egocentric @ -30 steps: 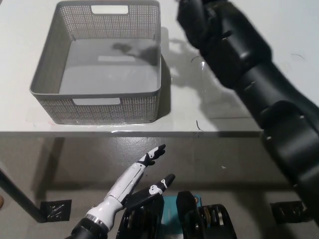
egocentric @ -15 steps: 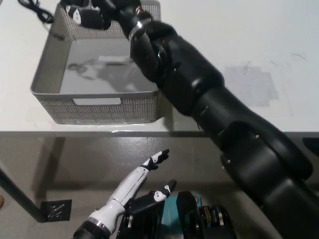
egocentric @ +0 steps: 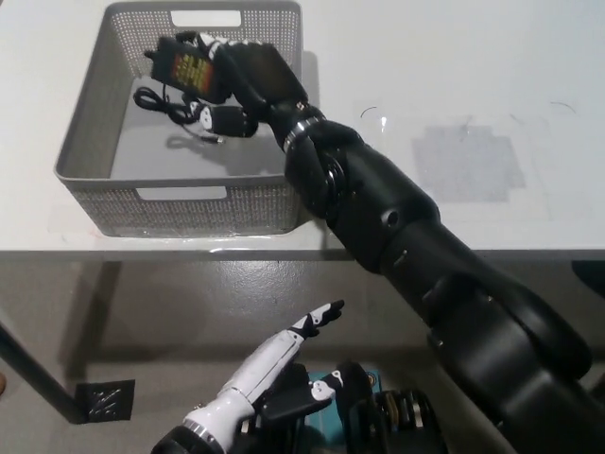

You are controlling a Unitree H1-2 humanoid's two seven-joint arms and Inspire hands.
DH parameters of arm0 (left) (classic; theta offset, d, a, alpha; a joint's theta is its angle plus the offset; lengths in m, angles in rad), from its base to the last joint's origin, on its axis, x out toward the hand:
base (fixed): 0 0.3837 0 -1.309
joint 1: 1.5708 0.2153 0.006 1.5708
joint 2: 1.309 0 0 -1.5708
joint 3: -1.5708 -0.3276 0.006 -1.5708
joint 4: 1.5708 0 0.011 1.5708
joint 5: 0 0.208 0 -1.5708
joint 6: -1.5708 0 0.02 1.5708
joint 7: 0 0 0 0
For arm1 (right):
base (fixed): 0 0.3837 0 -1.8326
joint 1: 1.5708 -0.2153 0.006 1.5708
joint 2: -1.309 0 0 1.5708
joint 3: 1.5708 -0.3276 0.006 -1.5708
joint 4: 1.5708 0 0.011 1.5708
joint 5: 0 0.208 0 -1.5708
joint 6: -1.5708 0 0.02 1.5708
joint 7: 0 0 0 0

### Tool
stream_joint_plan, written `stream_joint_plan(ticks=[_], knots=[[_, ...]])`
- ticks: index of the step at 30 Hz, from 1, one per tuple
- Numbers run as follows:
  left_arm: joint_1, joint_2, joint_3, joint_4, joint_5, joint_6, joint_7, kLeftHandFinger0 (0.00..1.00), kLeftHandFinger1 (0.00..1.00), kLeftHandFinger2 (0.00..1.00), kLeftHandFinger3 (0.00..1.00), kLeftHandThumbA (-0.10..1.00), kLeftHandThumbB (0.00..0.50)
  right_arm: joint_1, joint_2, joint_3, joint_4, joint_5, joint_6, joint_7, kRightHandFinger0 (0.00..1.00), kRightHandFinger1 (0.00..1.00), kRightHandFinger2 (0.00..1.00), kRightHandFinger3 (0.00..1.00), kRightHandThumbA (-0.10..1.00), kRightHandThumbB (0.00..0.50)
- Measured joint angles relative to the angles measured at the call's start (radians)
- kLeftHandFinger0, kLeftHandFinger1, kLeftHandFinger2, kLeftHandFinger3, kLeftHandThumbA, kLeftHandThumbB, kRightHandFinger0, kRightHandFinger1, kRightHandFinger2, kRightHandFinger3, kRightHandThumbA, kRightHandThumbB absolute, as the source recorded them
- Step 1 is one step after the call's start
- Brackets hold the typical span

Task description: Use the right hand to pick up a black power cord and place it into a container on the left hand side

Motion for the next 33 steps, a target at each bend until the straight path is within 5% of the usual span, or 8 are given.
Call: stream_joint_plan(ticks=[2,3,4,5,6,8,12,33], knots=[[-0.004,0.003,-0.002,-0.004,0.005,0.006,-0.006,1.0,1.0,1.0,1.0,0.55,0.064,0.004,0.0,0.002,0.013,0.0,0.0,-0.003,0.02,0.39,0.69,0.78,-0.05,0.156],[-0.006,0.004,-0.002,-0.005,0.007,0.009,-0.009,1.0,1.0,1.0,1.0,0.54,0.065,0.005,0.0,0.002,0.017,0.0,0.0,-0.004,0.12,0.46,0.76,0.86,0.26,0.184],[-0.008,0.004,-0.002,-0.005,0.009,0.011,-0.011,1.0,1.0,1.0,1.0,0.54,0.064,0.005,0.0,0.002,0.021,0.0,-0.001,-0.005,0.26,0.62,0.95,1.0,0.4,0.262],[-0.01,0.004,-0.002,-0.006,0.01,0.013,-0.013,1.0,1.0,1.0,1.0,0.54,0.069,0.005,0.0,0.002,0.023,0.001,-0.002,-0.006,0.96,1.0,1.0,1.0,0.78,0.375],[-0.012,0.005,-0.003,-0.006,0.011,0.015,-0.015,1.0,1.0,1.0,1.0,0.54,0.069,0.006,0.0,0.002,0.023,0.002,-0.004,-0.005,1.0,1.0,1.0,1.0,0.82,0.386],[-0.016,0.005,-0.004,-0.007,0.015,0.022,-0.02,1.0,1.0,1.0,1.0,0.55,0.06,0.006,-0.003,0.005,0.023,0.004,-0.006,0.02,1.0,1.0,1.0,1.0,0.89,0.495],[-0.018,0.008,-0.011,-0.011,0.023,0.027,-0.03,1.0,1.0,1.0,1.0,0.54,0.056,0.006,-0.015,0.005,0.019,0.008,-0.006,0.075,1.0,1.0,1.0,1.0,1.0,0.5],[-0.058,0.031,-0.033,-0.013,0.035,0.046,-0.075,1.0,1.0,1.0,1.0,0.45,0.069,0.095,-0.117,-0.071,-0.242,0.056,0.0,0.193,1.0,1.0,1.0,1.0,1.0,0.5]])
